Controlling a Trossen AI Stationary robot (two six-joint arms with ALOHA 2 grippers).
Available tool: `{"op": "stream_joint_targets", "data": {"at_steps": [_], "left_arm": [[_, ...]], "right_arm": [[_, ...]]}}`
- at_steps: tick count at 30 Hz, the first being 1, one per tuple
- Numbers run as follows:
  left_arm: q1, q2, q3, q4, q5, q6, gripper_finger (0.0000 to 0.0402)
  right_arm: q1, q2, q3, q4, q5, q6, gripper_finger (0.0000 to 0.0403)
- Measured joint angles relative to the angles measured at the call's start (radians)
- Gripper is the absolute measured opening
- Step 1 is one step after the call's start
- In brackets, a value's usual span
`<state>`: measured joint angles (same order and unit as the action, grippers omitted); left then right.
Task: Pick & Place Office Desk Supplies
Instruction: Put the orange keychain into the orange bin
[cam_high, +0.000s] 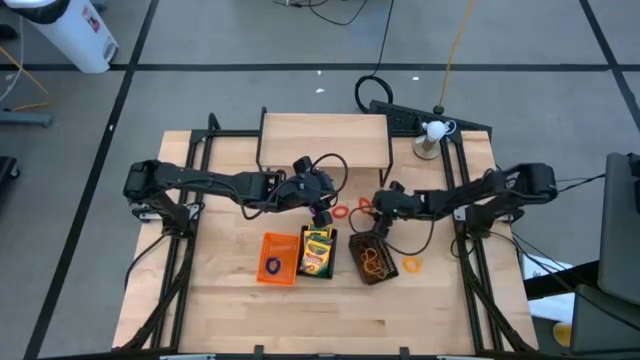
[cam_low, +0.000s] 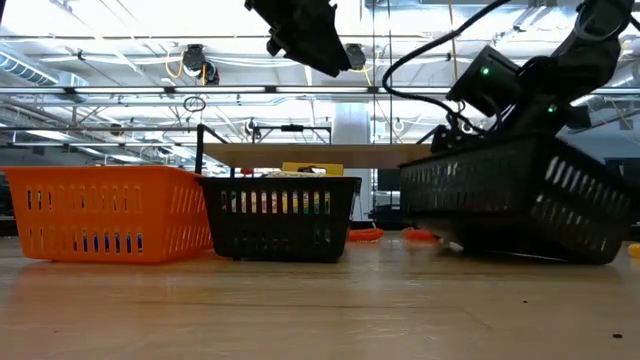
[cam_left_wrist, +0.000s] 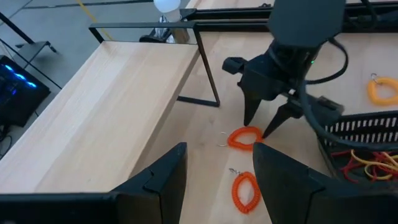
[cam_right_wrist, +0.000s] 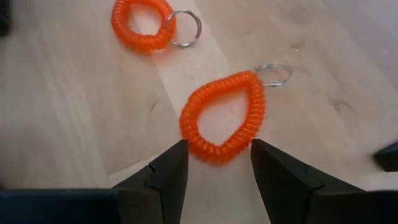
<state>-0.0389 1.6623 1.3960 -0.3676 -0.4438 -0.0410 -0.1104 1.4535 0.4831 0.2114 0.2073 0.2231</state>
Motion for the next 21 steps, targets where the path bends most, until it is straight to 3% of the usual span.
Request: {"op": "stream_joint_targets", "data": {"at_steps": [6, 12, 21], "left_arm": [[-0.010, 0.000, 0.000, 0.000, 0.000, 0.000, 0.0184], [-0.011, 0.000, 0.000, 0.001, 0.002, 0.004, 0.0184], [-0.011, 0.000, 0.000, 0.000, 0.002, 0.003, 0.0184]], "right_arm": [[-0.015, 0.023, 0.000, 0.026, 0.000, 0.001, 0.0160], [-0.017, 0.006, 0.000, 0.024, -0.023, 0.001, 0.0131], [-0.037, 0.004, 0.000, 0.019, -0.028, -0.017, 0.0008]]}}
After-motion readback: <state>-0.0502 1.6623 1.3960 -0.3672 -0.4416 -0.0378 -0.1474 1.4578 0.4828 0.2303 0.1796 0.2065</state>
